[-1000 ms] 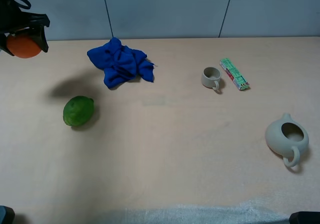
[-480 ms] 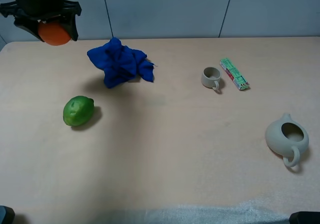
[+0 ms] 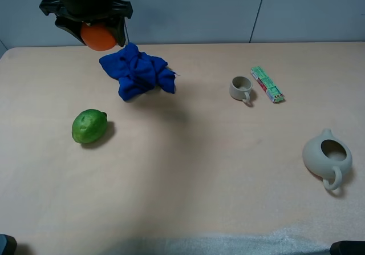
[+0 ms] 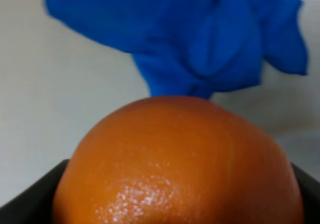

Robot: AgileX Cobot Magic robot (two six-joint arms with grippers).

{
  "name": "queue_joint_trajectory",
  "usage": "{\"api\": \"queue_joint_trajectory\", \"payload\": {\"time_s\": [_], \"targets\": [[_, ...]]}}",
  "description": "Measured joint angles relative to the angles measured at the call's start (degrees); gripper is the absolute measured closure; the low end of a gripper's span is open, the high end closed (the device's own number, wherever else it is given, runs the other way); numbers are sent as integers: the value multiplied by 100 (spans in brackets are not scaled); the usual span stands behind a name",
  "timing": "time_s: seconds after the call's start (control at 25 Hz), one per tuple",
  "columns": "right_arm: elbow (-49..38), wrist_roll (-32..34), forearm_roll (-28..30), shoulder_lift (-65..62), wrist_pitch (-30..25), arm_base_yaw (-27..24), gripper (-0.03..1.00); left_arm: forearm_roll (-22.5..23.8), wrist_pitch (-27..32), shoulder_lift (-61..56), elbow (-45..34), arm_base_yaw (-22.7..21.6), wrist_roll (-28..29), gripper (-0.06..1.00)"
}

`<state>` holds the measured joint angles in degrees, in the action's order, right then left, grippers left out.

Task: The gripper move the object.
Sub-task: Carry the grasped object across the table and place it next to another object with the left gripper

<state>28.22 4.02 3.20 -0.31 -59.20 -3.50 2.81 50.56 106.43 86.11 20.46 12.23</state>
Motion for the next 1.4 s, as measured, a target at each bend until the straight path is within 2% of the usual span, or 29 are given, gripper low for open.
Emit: {"api": "queue_joint_trajectory", "payload": {"time_s": [0.84,1.08,1.4], "targets": [[0,0,0,0,0,0,27,0,-681,23,15,1656,293,20],[0,0,0,0,0,0,27,0,-596,621,606,2151,300,20],[0,0,0,0,0,0,27,-11,-289,1556,1807,2819,230,20]]}}
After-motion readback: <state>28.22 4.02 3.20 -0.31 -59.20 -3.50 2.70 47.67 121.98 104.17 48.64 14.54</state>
